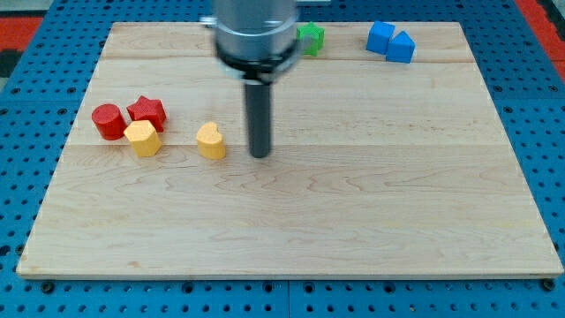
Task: Move your arm towards the center of the board
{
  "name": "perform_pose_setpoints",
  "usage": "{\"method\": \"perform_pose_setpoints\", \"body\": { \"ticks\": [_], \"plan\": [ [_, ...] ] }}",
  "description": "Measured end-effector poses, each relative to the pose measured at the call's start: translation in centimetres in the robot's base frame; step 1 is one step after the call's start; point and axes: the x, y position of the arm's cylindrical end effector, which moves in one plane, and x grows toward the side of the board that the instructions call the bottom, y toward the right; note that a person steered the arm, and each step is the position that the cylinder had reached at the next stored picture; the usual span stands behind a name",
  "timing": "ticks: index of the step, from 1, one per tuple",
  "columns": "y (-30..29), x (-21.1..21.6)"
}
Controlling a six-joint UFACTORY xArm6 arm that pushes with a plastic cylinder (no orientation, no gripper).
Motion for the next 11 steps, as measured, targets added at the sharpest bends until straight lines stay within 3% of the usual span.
{"method": "perform_pose_setpoints", "body": {
  "ticks": [1, 2, 4, 11],
  "plan": [
    [-7.9, -1.0],
    [-9.3, -1.3],
    [0.8, -0.5],
    [8.2, -0.5]
  ]
}}
